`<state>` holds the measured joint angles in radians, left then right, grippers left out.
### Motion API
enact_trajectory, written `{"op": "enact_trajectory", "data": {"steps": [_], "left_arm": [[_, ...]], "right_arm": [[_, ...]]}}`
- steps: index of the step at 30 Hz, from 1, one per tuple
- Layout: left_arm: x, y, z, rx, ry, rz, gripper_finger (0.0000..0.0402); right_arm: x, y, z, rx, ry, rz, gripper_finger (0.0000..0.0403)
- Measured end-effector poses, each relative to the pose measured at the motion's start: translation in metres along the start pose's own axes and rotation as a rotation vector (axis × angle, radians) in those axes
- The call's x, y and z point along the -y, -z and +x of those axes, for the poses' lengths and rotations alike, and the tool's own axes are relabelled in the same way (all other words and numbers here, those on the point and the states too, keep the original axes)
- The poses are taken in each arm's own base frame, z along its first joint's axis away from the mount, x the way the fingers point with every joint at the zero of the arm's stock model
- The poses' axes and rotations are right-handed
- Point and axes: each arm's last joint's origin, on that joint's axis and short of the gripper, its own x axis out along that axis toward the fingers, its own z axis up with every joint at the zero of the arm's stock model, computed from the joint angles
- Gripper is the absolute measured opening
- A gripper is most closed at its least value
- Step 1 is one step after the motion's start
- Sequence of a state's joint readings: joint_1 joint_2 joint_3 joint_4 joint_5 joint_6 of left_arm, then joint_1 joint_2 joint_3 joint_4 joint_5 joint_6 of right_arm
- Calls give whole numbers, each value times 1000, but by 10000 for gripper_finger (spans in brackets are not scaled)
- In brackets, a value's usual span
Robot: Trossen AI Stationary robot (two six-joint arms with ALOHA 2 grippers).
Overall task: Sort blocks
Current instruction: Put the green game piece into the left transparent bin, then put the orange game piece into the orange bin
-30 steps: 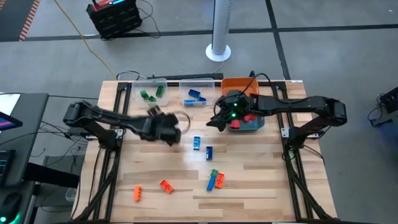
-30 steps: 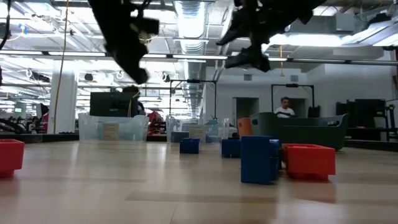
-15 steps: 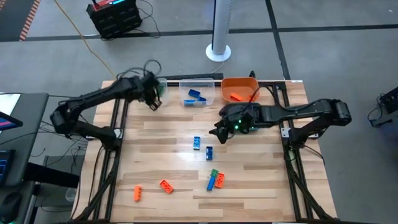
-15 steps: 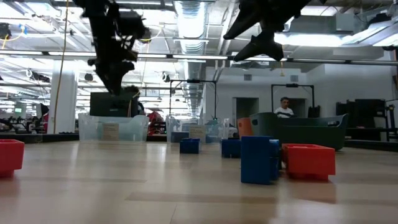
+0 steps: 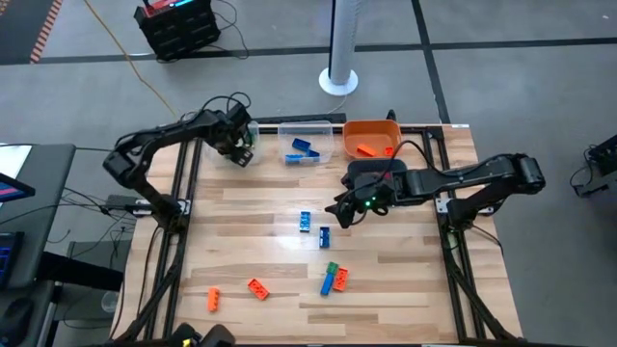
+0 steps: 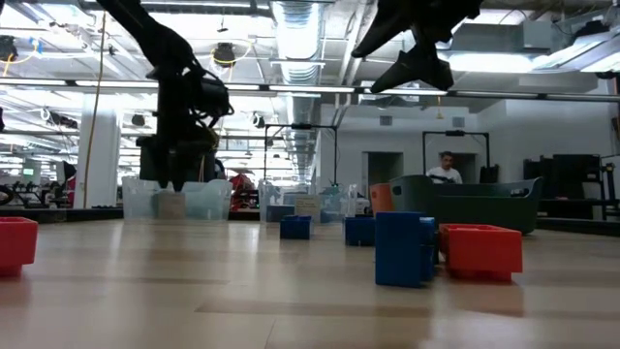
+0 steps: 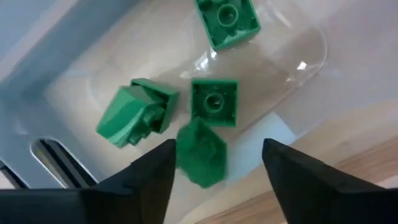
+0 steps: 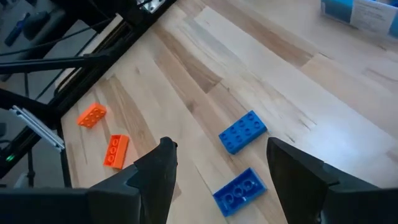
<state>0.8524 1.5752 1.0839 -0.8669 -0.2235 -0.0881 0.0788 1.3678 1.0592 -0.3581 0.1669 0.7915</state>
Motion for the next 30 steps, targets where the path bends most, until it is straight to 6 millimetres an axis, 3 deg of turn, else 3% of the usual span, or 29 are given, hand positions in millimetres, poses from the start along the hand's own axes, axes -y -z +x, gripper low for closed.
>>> {"op": "enact_trajectory", "data": {"steps": [5, 11, 17, 26, 30], "left_arm": [[-1, -7, -15, 4, 37, 43, 271], [13, 6, -78, 137, 105, 215, 274], [54, 65, -126, 68, 196, 358, 275], [113, 158, -167, -327, 422, 141, 275], [131, 192, -179, -384, 415, 113, 275]], "right_arm": [[2, -1, 0, -4, 13, -5, 255], [8, -2, 1, -20, 45, -34, 255], [12, -3, 1, -34, 69, -80, 255], [20, -7, 2, -46, 94, -150, 255], [22, -11, 3, -51, 54, -176, 255]]}}
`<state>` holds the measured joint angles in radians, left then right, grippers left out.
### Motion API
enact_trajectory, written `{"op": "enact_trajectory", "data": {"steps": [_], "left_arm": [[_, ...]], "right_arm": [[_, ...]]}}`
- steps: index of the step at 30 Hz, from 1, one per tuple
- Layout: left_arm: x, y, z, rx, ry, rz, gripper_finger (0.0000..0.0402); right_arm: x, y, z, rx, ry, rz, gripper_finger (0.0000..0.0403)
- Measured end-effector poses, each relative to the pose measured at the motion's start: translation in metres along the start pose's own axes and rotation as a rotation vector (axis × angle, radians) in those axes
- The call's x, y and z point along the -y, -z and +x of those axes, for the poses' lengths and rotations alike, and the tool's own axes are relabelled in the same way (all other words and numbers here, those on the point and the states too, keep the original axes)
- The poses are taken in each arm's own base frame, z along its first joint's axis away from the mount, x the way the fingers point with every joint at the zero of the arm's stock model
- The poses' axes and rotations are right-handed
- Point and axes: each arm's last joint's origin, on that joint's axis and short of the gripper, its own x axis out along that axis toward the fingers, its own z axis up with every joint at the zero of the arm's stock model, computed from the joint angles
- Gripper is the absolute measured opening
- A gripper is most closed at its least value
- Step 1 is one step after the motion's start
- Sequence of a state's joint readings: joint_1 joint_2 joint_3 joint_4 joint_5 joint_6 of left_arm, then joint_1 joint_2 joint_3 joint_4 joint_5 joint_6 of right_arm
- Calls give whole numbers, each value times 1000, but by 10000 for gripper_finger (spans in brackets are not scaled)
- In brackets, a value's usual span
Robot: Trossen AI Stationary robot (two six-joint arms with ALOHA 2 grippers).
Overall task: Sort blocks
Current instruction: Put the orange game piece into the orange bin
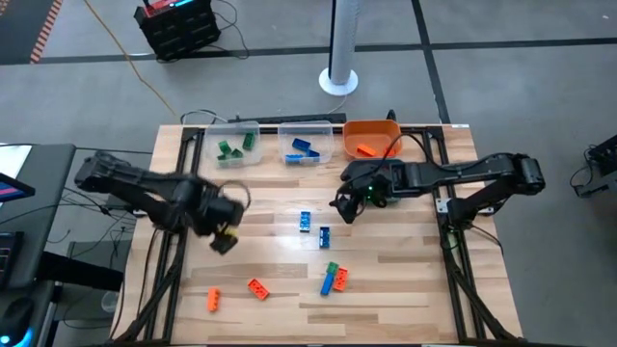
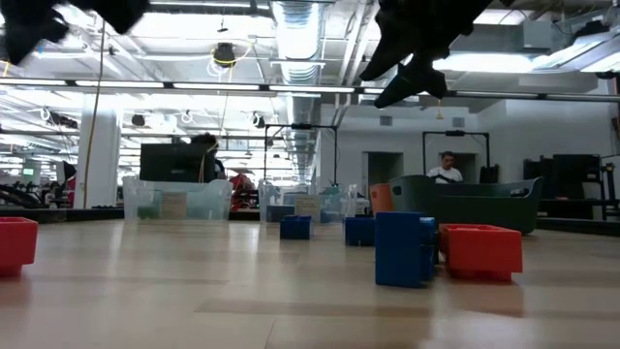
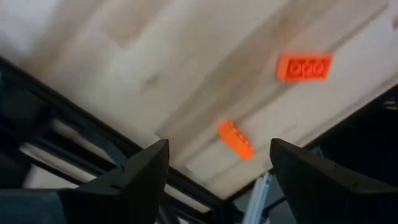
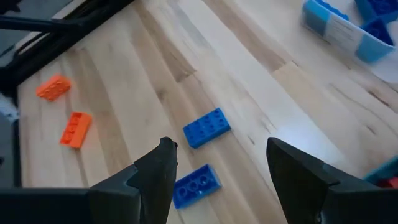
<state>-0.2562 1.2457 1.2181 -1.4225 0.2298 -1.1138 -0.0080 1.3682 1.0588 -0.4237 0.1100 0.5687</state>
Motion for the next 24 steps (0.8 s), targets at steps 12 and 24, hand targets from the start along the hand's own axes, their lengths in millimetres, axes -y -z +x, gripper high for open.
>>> {"op": "enact_trajectory", "data": {"steps": [12, 24], "left_arm": [[35, 41, 57, -67, 152, -237, 275], [30, 68, 103, -128, 153, -343, 275]], "right_arm": [[2, -3, 0, 1, -26, -27, 255], [2, -3, 0, 0, -25, -46, 255]]}}
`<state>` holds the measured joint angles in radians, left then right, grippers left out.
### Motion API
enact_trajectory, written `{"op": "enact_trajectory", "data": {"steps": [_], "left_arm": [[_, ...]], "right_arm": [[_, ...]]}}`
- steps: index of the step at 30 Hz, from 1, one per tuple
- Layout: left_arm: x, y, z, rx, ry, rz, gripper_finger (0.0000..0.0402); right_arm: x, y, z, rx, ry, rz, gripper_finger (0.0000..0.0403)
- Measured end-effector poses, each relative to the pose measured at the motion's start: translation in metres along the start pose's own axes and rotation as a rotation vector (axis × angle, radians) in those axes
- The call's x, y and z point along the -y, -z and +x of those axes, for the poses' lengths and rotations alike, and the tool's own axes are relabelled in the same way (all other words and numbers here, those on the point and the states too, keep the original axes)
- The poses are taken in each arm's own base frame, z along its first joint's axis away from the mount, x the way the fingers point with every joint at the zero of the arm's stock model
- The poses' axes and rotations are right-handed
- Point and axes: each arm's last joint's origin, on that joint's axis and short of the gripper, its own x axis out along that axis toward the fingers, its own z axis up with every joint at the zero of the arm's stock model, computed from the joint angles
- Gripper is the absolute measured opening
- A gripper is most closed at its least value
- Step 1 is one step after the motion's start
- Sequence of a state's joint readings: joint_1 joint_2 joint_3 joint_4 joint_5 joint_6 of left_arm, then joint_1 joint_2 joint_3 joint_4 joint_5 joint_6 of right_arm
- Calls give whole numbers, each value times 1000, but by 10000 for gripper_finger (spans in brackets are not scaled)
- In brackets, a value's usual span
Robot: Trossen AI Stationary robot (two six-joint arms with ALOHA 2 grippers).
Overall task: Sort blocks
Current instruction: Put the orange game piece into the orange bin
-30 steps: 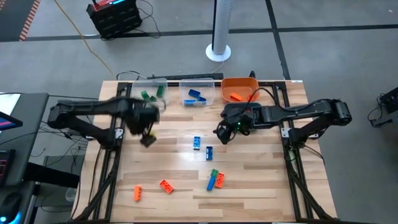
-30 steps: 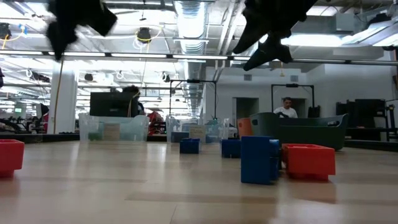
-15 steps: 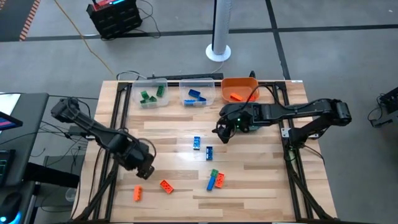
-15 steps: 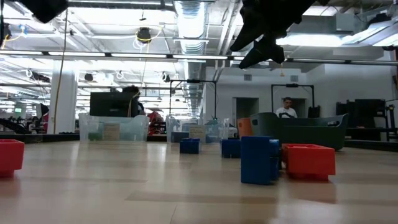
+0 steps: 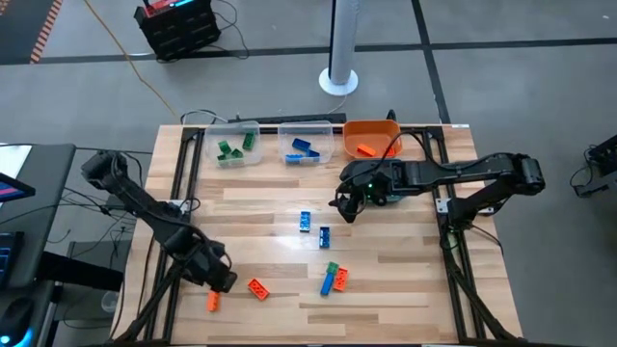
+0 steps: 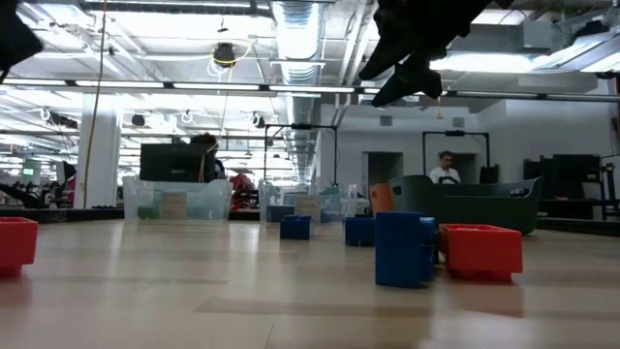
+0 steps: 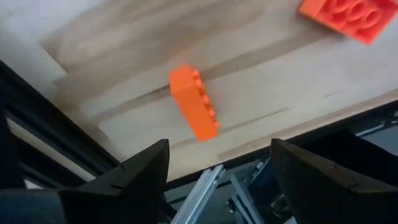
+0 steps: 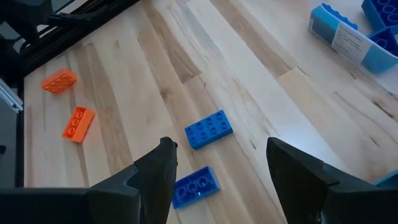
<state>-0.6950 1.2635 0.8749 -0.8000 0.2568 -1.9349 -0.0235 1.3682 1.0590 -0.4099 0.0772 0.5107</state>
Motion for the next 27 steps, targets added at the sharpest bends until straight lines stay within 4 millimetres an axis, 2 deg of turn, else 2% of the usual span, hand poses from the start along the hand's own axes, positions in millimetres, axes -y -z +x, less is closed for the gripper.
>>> {"op": "enact_trajectory", "data": {"steps": [8, 16, 21, 27], "left_arm": [[-8, 7, 22, -50, 51, -51, 275], [-20, 4, 33, 1, 29, -75, 275], [-15, 4, 39, 13, 62, -85, 275], [0, 7, 65, -33, 92, -65, 275]], "right_arm": [[1, -1, 0, 2, 4, -8, 255], [1, -1, 0, 1, 5, -11, 255], [1, -1, 0, 2, 4, -11, 255], [1, -1, 0, 2, 5, -11, 255]]}}
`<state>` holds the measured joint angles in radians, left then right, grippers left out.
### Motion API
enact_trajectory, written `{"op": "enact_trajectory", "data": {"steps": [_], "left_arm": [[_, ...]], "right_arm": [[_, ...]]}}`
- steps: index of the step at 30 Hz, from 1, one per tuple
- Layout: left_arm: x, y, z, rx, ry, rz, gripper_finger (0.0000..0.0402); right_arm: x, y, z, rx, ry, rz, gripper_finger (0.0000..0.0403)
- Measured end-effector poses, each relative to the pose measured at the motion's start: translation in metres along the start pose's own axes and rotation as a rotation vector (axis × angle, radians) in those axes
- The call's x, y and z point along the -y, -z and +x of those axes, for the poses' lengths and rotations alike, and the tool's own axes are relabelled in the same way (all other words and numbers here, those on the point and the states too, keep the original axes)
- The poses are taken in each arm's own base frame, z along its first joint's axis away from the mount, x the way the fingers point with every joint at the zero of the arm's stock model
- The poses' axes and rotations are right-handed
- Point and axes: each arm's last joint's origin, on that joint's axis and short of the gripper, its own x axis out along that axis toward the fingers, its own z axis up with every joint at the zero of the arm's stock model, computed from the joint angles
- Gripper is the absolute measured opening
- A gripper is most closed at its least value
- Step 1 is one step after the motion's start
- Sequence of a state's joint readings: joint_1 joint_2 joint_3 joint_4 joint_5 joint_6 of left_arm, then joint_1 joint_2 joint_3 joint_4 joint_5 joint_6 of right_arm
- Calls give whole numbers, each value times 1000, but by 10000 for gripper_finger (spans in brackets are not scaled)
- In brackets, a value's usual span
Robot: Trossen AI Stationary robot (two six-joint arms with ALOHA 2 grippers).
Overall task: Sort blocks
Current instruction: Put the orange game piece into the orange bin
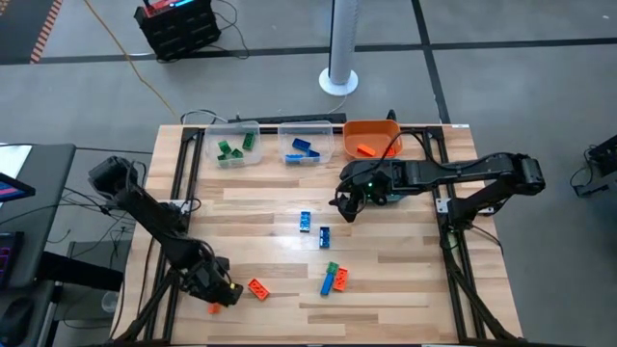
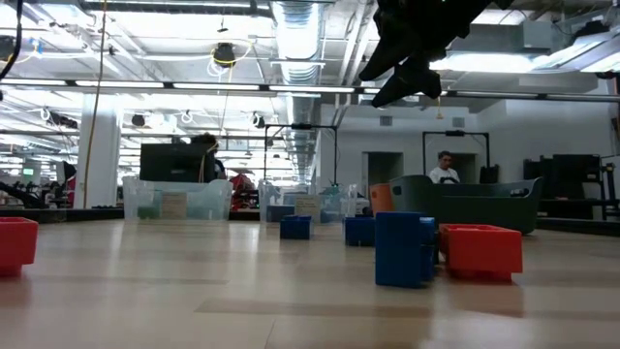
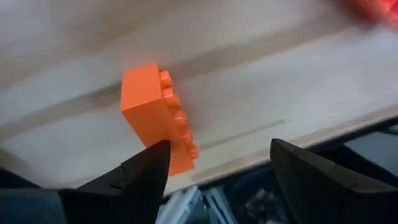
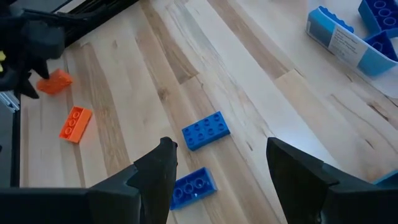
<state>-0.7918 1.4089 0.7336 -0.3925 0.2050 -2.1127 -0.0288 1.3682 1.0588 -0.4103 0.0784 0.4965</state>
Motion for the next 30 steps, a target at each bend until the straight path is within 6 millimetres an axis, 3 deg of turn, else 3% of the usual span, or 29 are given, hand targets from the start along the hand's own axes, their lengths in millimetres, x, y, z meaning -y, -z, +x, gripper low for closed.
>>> {"op": "enact_trajectory", "data": {"steps": [5, 14, 22, 30], "left_arm": [[2, -1, 12, -18, -24, -1, 275], [-1, -3, 14, -11, -60, 2, 275], [11, 4, -4, 65, -34, 22, 275], [23, 16, -16, 22, -19, 32, 275]], "right_arm": [[0, 0, 0, 0, 1, 0, 255], [0, 0, 0, 0, 1, 0, 255], [2, -1, 0, 2, 5, 4, 255], [3, -2, 0, 4, 10, 8, 255]]}}
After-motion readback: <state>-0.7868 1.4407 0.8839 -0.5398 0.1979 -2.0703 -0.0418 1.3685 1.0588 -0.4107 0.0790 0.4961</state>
